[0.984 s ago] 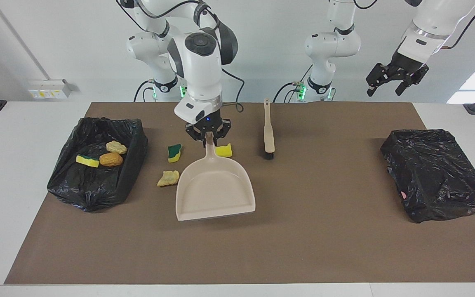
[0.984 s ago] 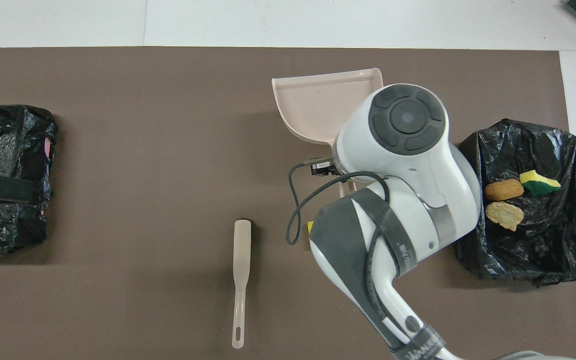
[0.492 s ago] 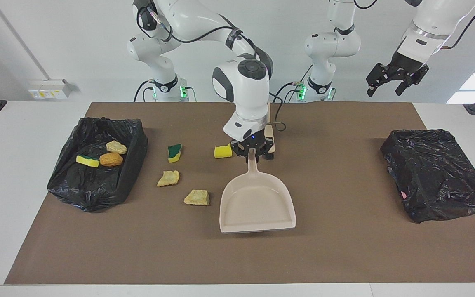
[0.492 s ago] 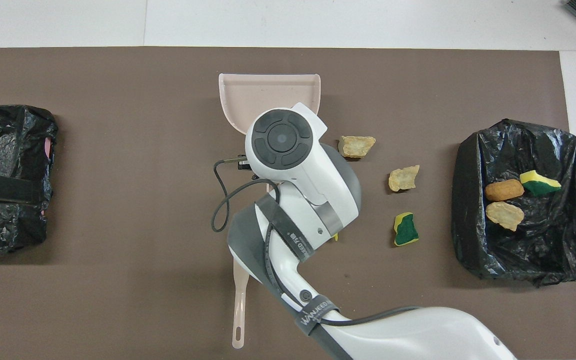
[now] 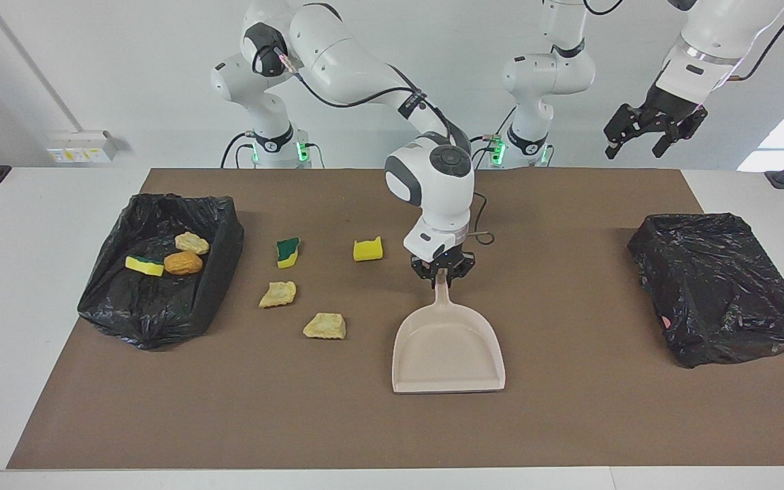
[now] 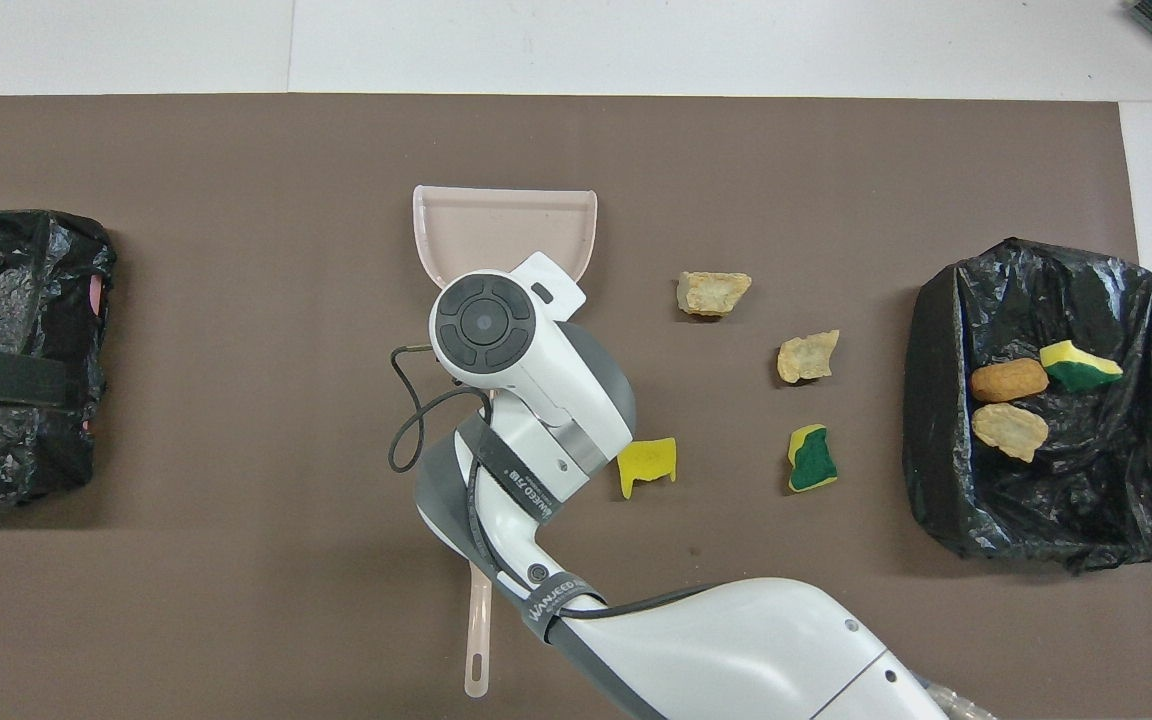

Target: Sweep and dump trash in bin

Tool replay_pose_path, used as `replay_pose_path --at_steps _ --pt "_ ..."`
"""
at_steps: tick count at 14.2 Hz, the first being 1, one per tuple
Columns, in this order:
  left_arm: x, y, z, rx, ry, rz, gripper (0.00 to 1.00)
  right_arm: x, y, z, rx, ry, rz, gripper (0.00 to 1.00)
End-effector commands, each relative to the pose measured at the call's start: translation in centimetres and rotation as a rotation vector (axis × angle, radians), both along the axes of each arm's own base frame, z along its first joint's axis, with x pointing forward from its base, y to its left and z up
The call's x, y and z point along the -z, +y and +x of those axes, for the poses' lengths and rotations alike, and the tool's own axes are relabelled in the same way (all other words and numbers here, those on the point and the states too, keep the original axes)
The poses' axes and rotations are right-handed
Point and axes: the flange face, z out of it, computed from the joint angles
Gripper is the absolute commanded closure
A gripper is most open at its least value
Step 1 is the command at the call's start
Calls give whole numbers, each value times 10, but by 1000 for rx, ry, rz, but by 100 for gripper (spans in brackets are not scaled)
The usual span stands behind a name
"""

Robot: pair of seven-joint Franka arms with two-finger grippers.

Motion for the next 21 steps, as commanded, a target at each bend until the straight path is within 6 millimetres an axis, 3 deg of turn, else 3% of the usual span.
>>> replay_pose_path --at_steps 1,4,7,8,11,16,21 --pt "-6 3 -3 -2 4 19 0 -8 3 2 9 -27 -22 1" --pt "-6 3 -3 -2 4 19 0 -31 8 -4 -11 -60 -18 0" --pt "-6 3 -3 -2 4 19 0 -61 -8 -6 -3 -69 0 0" --pt "-6 3 -3 -2 4 19 0 -63 -11 -9 -1 -59 -4 0" --pt "-6 3 -3 -2 4 19 0 -93 -26 -26 8 -15 -13 0" --pt "-6 3 -3 -2 4 19 0 -107 -55 -92 31 82 -3 0" --pt "-6 3 -3 -2 4 19 0 -92 -36 -165 67 84 37 0"
